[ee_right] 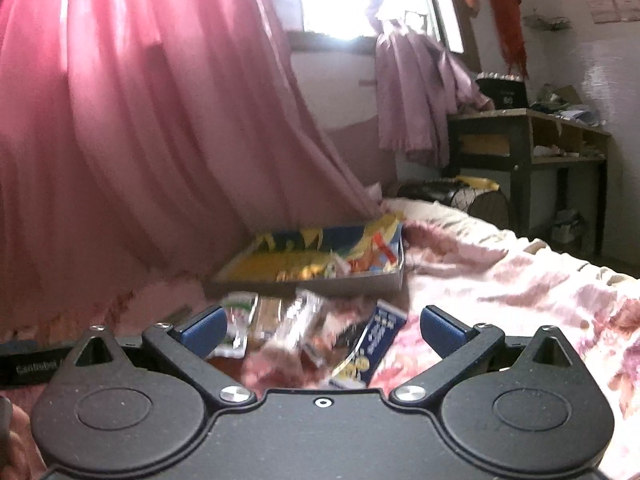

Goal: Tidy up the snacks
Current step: 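Withdraw both open tools from the tray back toward the snacks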

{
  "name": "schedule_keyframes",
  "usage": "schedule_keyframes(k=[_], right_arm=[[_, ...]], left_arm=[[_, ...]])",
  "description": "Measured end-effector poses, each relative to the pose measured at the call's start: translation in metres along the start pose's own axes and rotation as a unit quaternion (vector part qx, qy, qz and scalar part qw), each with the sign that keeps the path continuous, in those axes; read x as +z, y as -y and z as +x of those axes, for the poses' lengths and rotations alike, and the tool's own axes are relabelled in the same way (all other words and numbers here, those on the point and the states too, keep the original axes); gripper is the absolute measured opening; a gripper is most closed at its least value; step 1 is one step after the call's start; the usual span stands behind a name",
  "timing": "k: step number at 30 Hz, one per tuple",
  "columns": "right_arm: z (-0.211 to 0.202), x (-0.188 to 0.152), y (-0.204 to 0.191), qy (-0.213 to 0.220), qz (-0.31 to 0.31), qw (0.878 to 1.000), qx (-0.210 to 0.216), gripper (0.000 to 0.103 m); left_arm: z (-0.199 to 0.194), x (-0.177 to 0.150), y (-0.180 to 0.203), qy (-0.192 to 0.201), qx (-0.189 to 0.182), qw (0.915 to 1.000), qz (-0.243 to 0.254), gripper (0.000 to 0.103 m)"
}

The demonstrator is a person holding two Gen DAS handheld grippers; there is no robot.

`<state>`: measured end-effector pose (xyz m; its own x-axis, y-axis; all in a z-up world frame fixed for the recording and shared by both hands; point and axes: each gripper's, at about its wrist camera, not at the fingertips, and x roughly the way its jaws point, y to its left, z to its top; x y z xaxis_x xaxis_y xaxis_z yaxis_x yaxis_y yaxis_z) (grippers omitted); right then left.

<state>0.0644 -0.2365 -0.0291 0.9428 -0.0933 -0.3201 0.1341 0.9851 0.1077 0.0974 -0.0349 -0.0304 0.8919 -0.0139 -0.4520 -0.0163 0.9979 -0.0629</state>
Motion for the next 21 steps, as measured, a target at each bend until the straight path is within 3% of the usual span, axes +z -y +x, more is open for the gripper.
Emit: schedule_keyframes(k=[6, 21], right_arm=[[0.006, -0.007, -0.004, -0.041, -0.010, 0.999, -0.008, 0.102], [0.015, -0.011, 0.000, -0.076, -0.006, 0.997, -0.020, 0.102]], left_arm=[[0.001, -0.012, -0.009, -0.022, 0.013, 0.9997, 0.006, 0.103], [0.006, -0.023, -0.011, -0.043, 0.018, 0.9987, 0.018, 0.103]])
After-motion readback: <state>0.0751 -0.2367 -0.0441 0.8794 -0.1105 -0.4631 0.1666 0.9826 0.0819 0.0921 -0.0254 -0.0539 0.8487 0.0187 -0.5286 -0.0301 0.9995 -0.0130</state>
